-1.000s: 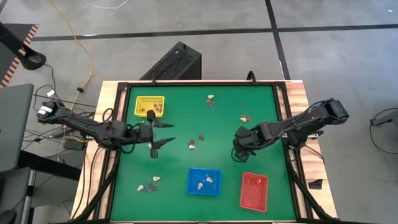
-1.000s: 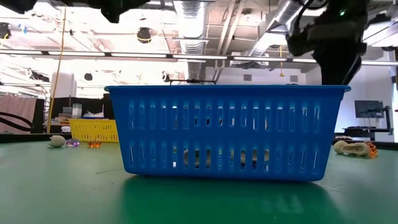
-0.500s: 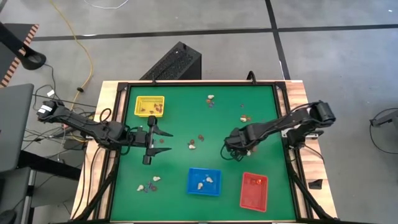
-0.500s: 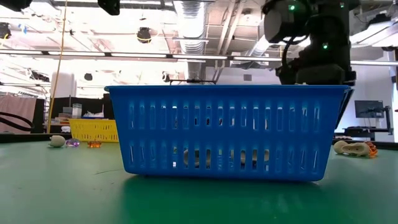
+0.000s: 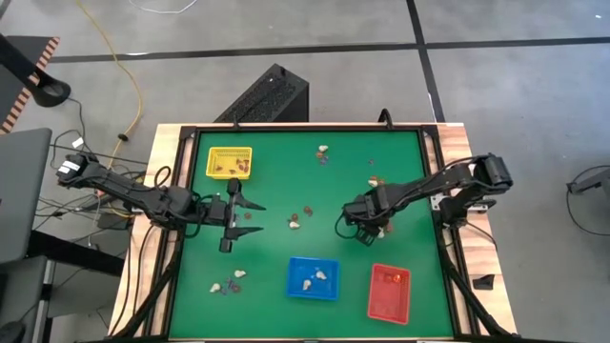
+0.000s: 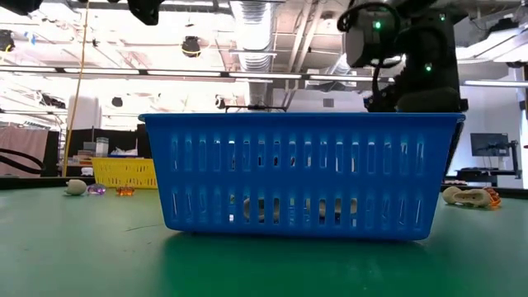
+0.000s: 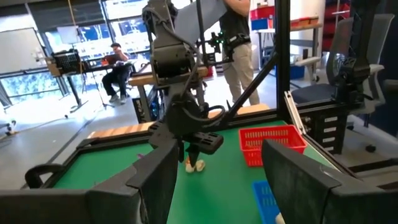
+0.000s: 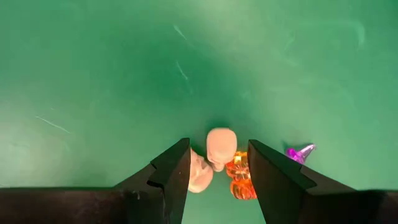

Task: Sort Halloween decoration
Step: Put the white skull toy into the blue basket

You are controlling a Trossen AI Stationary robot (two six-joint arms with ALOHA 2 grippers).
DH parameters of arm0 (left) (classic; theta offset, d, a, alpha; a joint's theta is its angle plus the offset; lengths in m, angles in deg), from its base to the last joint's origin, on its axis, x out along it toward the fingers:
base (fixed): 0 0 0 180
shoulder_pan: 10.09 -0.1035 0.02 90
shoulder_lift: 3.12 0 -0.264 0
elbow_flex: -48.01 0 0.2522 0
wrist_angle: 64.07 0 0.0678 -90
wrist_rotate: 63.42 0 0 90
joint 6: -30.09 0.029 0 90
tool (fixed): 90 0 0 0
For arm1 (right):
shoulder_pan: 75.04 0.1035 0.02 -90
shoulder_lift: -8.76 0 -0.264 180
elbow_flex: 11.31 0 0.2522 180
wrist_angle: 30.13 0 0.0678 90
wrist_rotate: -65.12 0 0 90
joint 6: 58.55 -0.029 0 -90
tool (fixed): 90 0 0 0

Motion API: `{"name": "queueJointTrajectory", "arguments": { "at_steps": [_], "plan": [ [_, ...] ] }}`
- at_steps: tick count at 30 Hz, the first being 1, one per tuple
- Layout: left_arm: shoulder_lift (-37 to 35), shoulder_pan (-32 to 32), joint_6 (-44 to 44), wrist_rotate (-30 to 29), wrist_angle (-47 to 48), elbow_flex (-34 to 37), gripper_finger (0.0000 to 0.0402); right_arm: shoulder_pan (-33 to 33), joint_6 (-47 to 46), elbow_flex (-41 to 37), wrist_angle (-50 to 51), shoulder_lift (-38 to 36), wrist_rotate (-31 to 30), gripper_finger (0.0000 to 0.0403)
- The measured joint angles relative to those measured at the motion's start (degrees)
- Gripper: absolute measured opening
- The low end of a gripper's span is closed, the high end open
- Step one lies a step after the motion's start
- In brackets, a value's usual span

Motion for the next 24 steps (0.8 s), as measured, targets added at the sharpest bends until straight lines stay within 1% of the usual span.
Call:
{"name": "queueJointTrajectory", "arguments": {
  "at_steps": [7,11,14,19,24],
  "plan": [
    [0.02,0.00,-0.27,-0.04,0.77,0.00,0.0222,-2.27,1.68,-4.42,-1.95,-0.05,1.79,0.0189],
    [0.02,0.00,-0.40,-0.08,1.57,0.00,0.0222,-2.11,2.36,-5.72,-4.60,-0.09,1.87,0.0189],
    [0.02,0.00,-0.60,-0.44,1.57,0.00,0.0222,-2.07,2.35,-6.76,-6.04,-0.10,3.19,0.0189],
    [0.02,0.00,-0.75,-0.50,1.57,0.00,0.0222,-2.09,1.19,-8.57,-7.02,-0.18,3.54,0.0189],
    [0.02,0.01,-0.81,-0.50,1.63,0.00,0.0222,-2.09,1.05,-8.65,-7.79,-0.22,3.48,0.0189]
  ]
}}
